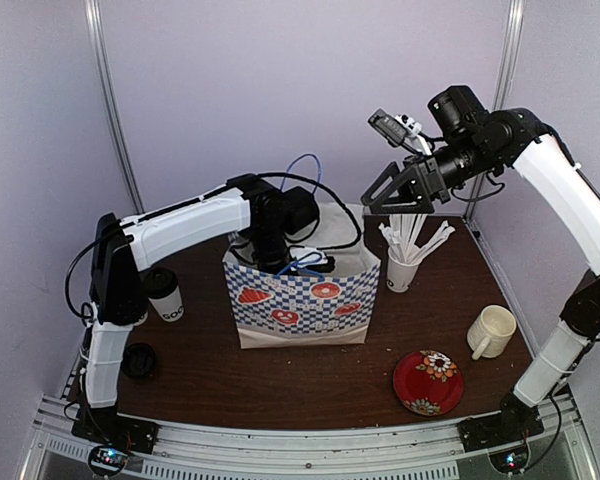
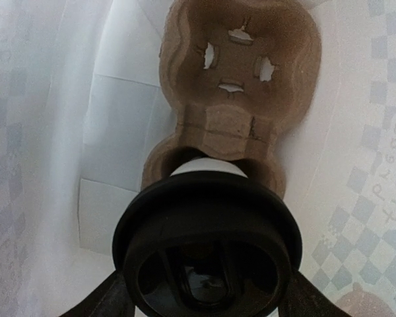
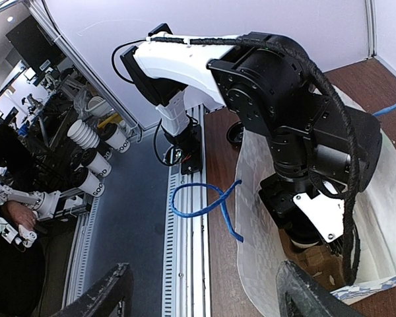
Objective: Pack the takeout coffee
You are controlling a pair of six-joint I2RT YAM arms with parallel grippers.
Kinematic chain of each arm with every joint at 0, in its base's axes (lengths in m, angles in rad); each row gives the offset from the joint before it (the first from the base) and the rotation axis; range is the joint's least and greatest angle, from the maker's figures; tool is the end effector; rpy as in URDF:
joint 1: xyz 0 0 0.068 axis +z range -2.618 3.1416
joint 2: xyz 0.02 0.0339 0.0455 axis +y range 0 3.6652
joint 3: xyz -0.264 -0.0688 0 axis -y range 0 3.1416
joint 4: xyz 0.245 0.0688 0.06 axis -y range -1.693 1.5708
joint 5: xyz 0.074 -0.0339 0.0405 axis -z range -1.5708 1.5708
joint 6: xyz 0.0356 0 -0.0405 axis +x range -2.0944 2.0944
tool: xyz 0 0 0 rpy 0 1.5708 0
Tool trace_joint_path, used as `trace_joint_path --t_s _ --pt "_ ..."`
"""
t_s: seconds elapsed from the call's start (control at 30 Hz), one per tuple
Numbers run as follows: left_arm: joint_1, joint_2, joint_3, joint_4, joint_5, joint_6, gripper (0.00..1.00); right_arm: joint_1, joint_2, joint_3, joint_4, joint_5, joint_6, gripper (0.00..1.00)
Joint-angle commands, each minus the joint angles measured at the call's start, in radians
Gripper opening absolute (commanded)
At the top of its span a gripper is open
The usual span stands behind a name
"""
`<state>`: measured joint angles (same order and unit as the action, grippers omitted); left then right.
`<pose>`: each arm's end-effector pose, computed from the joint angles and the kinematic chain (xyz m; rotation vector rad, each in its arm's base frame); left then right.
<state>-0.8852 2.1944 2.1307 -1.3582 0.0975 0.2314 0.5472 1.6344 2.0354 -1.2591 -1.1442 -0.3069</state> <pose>0.2751 -0.3418 0.2639 1.6116 2.5595 -0.2122 0.2367 0.1822 0.4607 -1.3706 1.7575 1.4823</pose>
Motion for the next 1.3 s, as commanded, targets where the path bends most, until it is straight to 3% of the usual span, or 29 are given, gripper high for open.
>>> trace_joint_path --t_s 0.0,0.1,0.13,0.2,0.7,0.97,1.17,1.27 --pt "0.003 -0.034 -0.051 0.066 -0.067 -0.019 0.70 -0.006 -0.037 -0.009 0.014 0.007 -0.002 0.78" --pt "0.004 -0.061 -0.038 0.077 -0.112 -0.034 0.76 -0.006 -0.034 -0.008 0.015 0.005 -0.002 0.78" --pt "0.002 -0.068 -0.028 0.075 -0.113 -0.037 0.89 -0.006 -0.033 -0.006 0.016 0.005 -0.001 0.78" --pt "0.000 -0.080 -0.005 0.069 -0.101 -0.036 0.95 -0.006 -0.031 -0.002 0.016 0.003 0.001 0.78" --pt "-0.003 -0.221 0.078 0.056 -0.071 -0.029 0.98 -0.006 0.004 0.020 0.003 0.002 -0.007 0.78" --pt "-0.003 -0.358 0.111 0.181 -0.082 -0.030 0.98 -0.006 0.011 0.025 -0.006 0.005 -0.017 0.78" --pt "-0.003 -0.554 0.081 0.195 -0.239 -0.074 0.98 -0.006 -0.001 0.017 -0.018 0.024 -0.036 0.79" --pt "0.005 -0.661 -0.028 0.183 -0.450 -0.120 0.98 -0.006 -0.010 0.008 -0.024 0.033 -0.054 0.79"
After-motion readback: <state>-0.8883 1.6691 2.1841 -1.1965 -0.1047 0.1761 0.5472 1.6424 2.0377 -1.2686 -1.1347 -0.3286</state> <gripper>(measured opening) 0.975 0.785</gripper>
